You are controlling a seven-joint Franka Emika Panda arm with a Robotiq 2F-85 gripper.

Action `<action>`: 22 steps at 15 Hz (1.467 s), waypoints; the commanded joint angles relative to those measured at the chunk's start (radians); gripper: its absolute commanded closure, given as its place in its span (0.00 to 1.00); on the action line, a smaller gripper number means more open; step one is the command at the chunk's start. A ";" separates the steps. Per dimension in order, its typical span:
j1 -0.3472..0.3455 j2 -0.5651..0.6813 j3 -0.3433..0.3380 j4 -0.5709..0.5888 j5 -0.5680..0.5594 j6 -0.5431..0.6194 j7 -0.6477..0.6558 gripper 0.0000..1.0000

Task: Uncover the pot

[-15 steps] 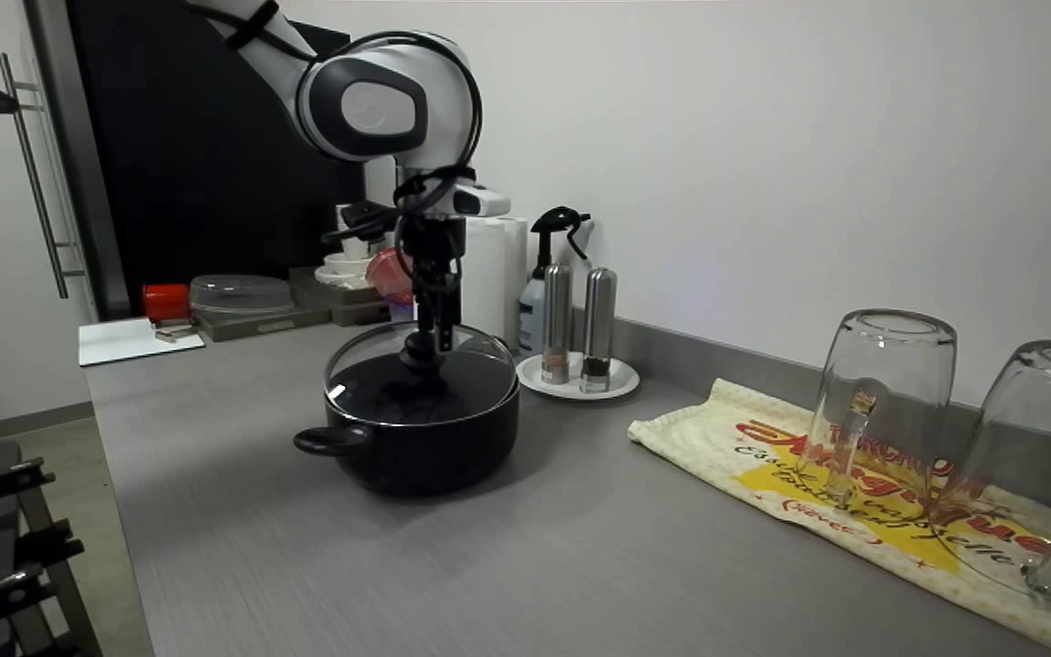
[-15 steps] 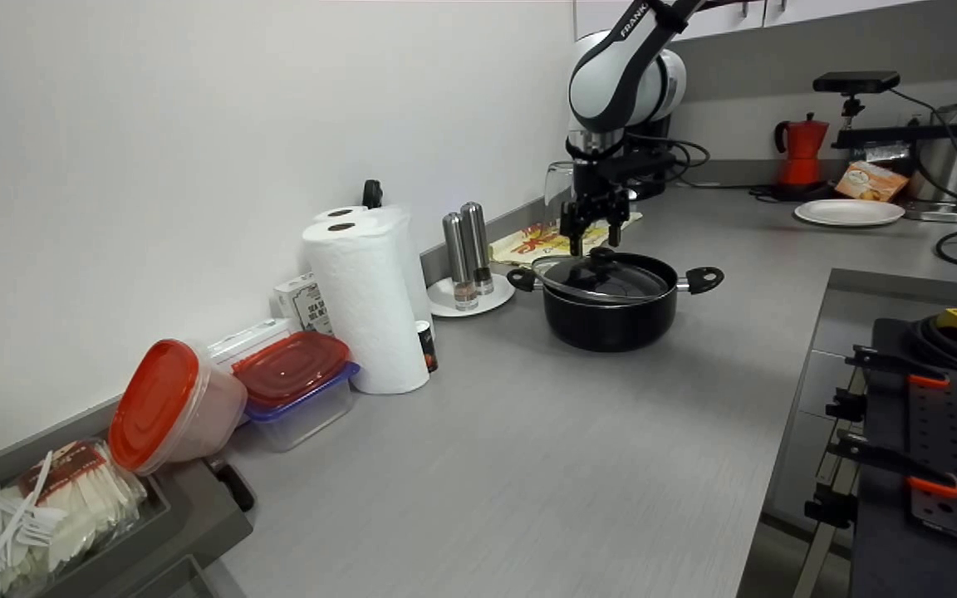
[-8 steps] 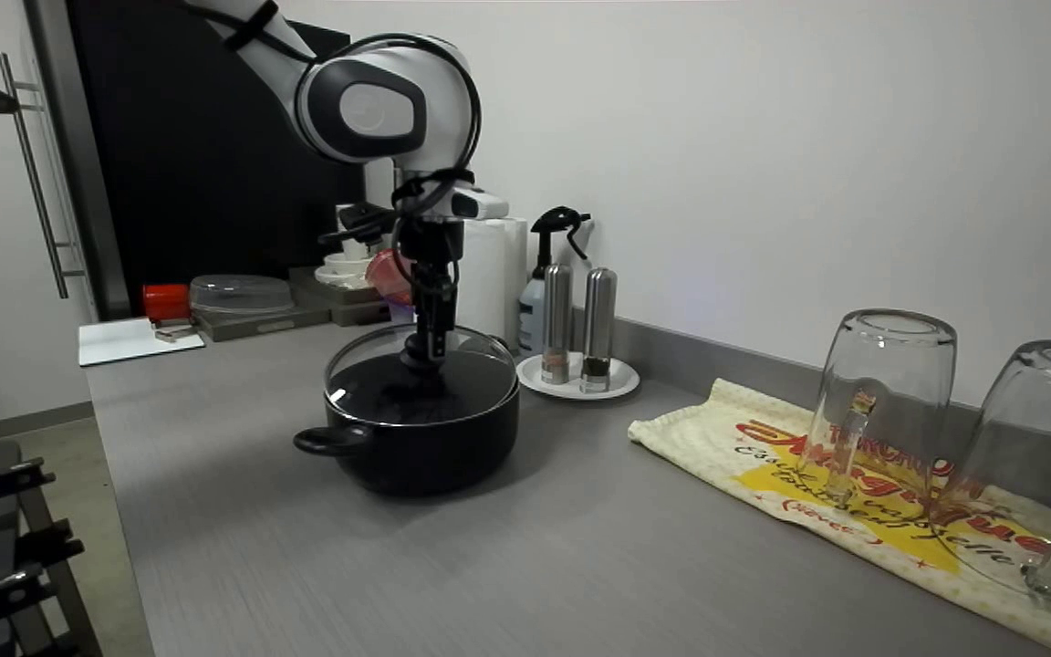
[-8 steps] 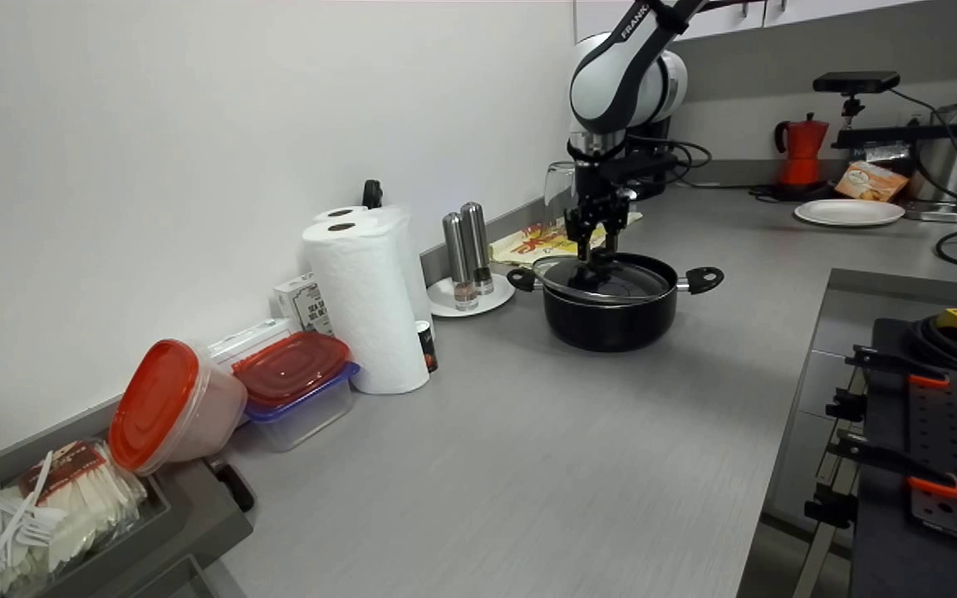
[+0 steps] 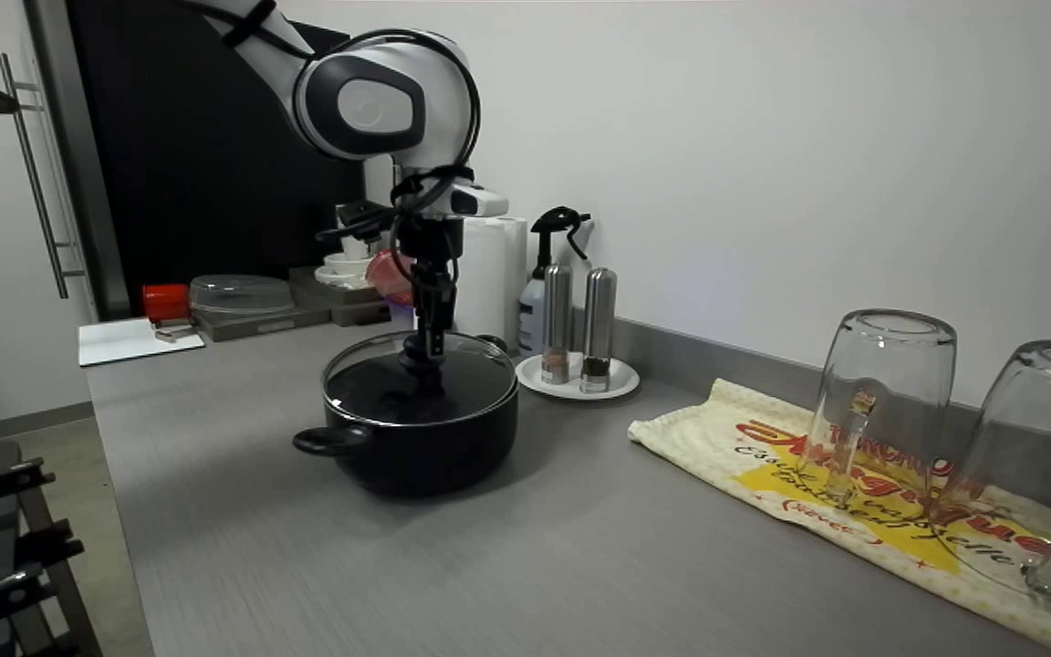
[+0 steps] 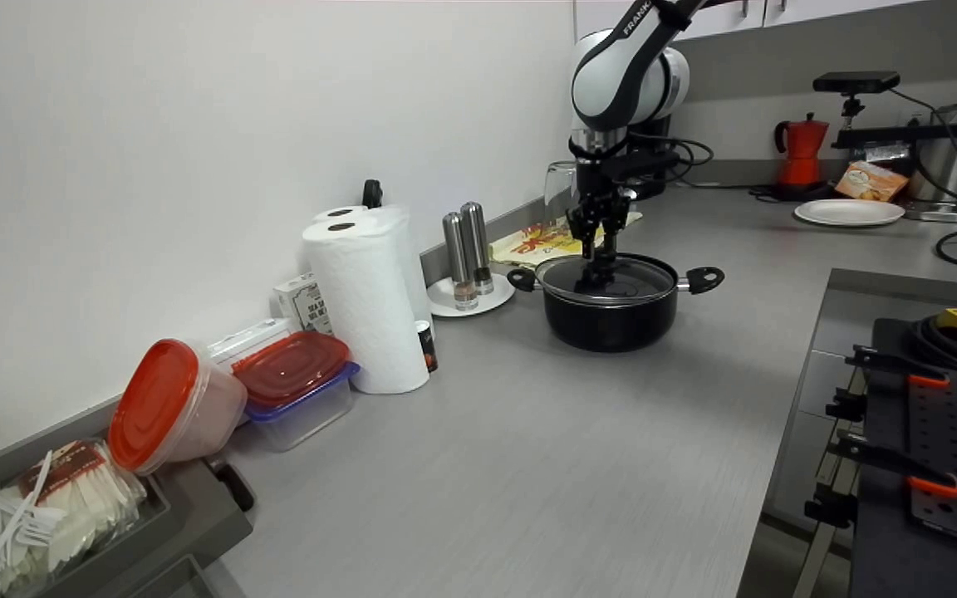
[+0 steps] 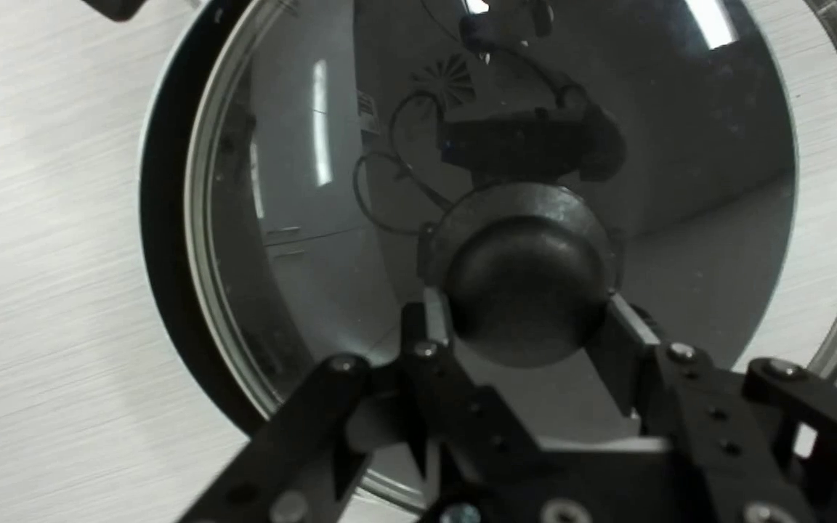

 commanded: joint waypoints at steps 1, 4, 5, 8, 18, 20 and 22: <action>0.006 -0.027 -0.001 -0.020 0.011 -0.020 -0.002 0.73; 0.008 -0.059 0.006 -0.017 0.022 -0.032 -0.002 0.76; 0.009 -0.075 0.012 -0.018 0.028 -0.039 -0.007 0.76; 0.016 -0.124 0.027 -0.016 0.034 -0.064 -0.014 0.76; 0.111 -0.181 0.129 0.004 0.055 -0.131 -0.033 0.76; 0.151 -0.174 0.161 0.011 0.041 -0.133 -0.038 0.76; 0.191 -0.164 0.192 0.020 0.027 -0.137 -0.044 0.76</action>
